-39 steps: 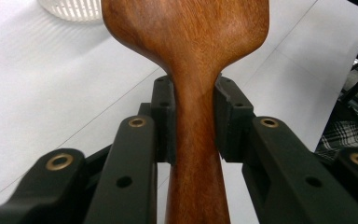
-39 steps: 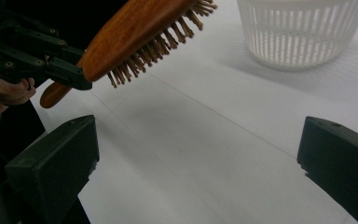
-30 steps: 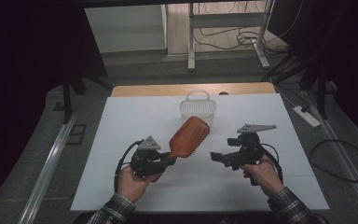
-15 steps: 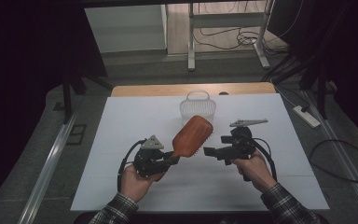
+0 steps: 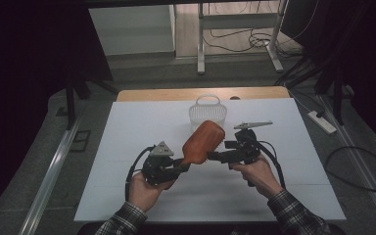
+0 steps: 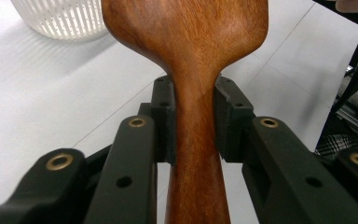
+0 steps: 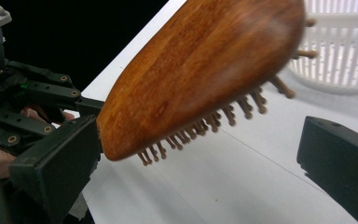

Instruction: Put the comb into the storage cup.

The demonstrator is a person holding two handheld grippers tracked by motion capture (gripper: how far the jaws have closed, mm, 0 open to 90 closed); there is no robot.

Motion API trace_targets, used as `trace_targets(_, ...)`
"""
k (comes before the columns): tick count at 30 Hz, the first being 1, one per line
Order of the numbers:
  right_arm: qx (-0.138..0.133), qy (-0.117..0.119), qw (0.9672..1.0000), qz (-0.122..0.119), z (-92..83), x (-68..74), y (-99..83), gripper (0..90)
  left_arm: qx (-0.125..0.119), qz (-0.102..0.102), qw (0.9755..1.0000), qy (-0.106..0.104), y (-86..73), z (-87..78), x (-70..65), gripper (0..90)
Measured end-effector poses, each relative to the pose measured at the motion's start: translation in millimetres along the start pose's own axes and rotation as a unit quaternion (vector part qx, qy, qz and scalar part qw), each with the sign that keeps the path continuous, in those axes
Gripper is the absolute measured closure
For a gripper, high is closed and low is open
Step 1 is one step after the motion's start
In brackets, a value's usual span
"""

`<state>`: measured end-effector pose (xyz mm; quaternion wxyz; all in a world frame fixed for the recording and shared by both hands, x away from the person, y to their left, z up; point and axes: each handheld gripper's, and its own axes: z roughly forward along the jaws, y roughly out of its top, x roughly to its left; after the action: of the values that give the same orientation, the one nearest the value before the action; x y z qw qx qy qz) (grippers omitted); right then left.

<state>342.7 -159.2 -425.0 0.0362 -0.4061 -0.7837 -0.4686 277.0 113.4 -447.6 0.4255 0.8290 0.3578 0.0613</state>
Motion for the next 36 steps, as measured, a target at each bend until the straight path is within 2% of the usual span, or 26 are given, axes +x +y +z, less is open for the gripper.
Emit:
trace_targets(10, -0.005, 0.026, 0.9993, 0.028, 13.0, 0.1, 6.7, 0.0, -0.007, -0.003, 1.0000, -0.005, 0.9, 0.0, -1.0, 71.9)
trace_targets(22, -0.011, 0.046, 0.9980, 0.041, 24.1, 0.3, 11.6, 3.6, -0.015, -0.003, 0.9998, -0.011, 2.7, 0.8, -3.4, 71.9)
trace_targets(29, -0.016, 0.066, 0.9965, 0.048, 27.7, -1.0, 12.7, 11.1, -0.015, -0.002, 0.9998, -0.011, 3.3, 2.8, -5.2, 71.9)
trace_targets(36, -0.020, 0.069, 0.9962, 0.050, 26.9, -2.5, 12.4, 21.3, -0.019, -0.005, 0.9997, -0.015, 2.4, 2.2, -4.7, 71.9)
